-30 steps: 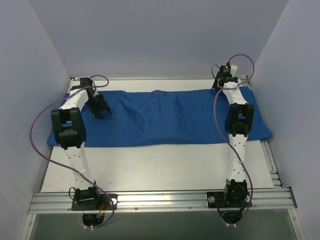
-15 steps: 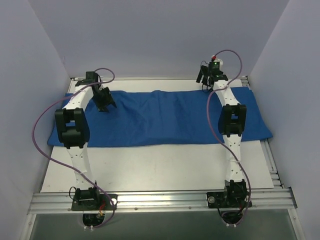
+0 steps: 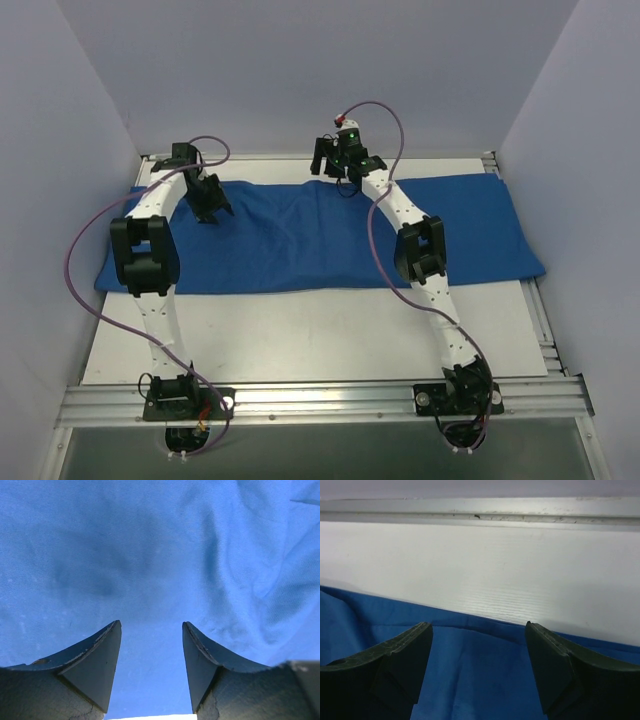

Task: Open and lay out the surgical kit
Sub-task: Open the surgical kit at the center of the board.

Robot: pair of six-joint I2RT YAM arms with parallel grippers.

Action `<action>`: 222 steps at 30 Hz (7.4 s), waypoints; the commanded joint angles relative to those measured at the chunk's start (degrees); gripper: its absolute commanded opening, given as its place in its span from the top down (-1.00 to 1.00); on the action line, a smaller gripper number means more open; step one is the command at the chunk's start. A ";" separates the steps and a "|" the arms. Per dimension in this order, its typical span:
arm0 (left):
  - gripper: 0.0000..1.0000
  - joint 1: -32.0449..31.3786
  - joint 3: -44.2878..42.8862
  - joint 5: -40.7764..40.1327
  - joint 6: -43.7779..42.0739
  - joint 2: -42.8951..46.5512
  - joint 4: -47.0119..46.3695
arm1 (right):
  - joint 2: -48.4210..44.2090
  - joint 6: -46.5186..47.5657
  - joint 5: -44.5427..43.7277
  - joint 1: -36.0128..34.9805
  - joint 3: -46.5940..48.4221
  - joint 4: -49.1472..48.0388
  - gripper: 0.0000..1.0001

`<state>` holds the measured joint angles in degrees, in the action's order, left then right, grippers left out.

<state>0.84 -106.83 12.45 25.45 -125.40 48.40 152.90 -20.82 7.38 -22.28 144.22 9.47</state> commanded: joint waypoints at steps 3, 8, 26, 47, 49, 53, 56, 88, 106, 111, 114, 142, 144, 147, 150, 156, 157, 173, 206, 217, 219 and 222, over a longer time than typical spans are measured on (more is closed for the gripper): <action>-0.22 0.13 0.56 0.73 0.03 1.65 -0.50 | 2.84 -4.76 -0.16 0.14 2.82 1.42 -0.50; -0.22 0.13 2.15 0.91 -0.05 2.53 -1.03 | 3.46 -3.97 -1.40 -1.36 2.91 2.83 -0.47; -0.22 0.39 5.05 1.88 -0.23 4.11 -2.17 | -0.14 0.24 -1.75 -4.70 1.59 3.71 -0.46; -0.22 1.09 7.33 2.85 -0.32 5.17 -3.31 | -4.71 4.56 -0.35 -5.67 -0.79 2.57 -0.52; -0.22 1.09 7.60 2.93 -0.23 5.26 -3.49 | -4.54 4.56 -0.78 -5.75 -0.70 2.92 -0.52; -0.22 1.09 7.86 3.37 -0.23 5.17 -3.58 | -3.93 5.00 -0.96 -5.84 -1.49 3.88 -0.52; -0.22 1.00 8.04 3.55 -0.23 5.26 -3.75 | -3.49 5.52 -1.84 -6.11 -1.93 4.06 -0.52; -0.22 1.88 8.21 4.95 -0.40 5.43 -3.84 | 1.96 6.49 -5.44 -6.81 1.50 5.99 -0.15; -0.22 1.97 8.56 5.66 -0.23 5.79 -4.28 | 3.81 6.40 -5.53 -6.98 2.47 7.22 0.09; -0.22 1.88 8.65 5.74 -0.23 5.96 -4.19 | 3.98 6.23 -5.36 -6.99 3.34 7.14 0.48; -0.22 1.88 8.65 5.83 -0.23 6.05 -4.11 | 3.72 5.88 -4.92 -7.07 3.87 6.87 0.73; -0.23 7.42 12.87 6.62 4.34 15.19 -1.29 | -38.44 1.57 -16.07 -17.70 -40.58 9.51 1.00; -0.23 7.51 13.05 6.89 4.52 15.36 -1.03 | -41.35 0.08 -16.87 -18.32 -47.76 9.07 1.00; -0.23 7.33 14.10 7.41 4.61 16.50 -1.29 | -46.54 -1.41 -17.04 -19.02 -55.34 8.02 1.00; -0.26 7.33 15.77 7.59 4.78 18.52 -2.26 | -50.50 -2.82 -17.39 -19.81 -63.87 7.32 1.00; -0.61 4.70 17.09 7.86 5.13 19.94 -4.02 | -54.29 -3.96 -14.23 -20.69 -72.15 5.81 0.77; -0.61 4.26 16.74 7.51 5.13 19.33 -3.58 | -54.37 -4.66 -14.06 -20.70 -72.15 5.99 0.45; -0.56 -3.65 2.59 1.00 -1.19 9.83 1.70 | -33.66 -18.19 -36.11 -1.99 -26.58 35.74 -0.67; -0.57 -8.05 6.37 -4.10 -5.68 12.20 2.58 | -6.21 -12.58 -38.93 8.83 -8.44 32.62 -0.25; -0.65 -9.45 -3.19 -7.26 -5.24 4.74 8.81 | -15.25 -11.88 -36.03 9.01 -14.48 31.05 1.00; -0.65 -9.80 -5.22 -8.31 -4.19 1.85 10.22 | -21.83 -12.14 -35.77 9.01 -21.22 29.65 1.00; -0.63 -10.42 -9.53 -9.63 -1.64 -2.63 13.29 | -30.45 -12.23 -34.71 9.01 -28.27 26.65 1.00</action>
<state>-8.69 -112.05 5.48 21.41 -123.96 57.52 134.93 -32.80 -27.29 -13.17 119.48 36.34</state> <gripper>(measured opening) 0.821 0.054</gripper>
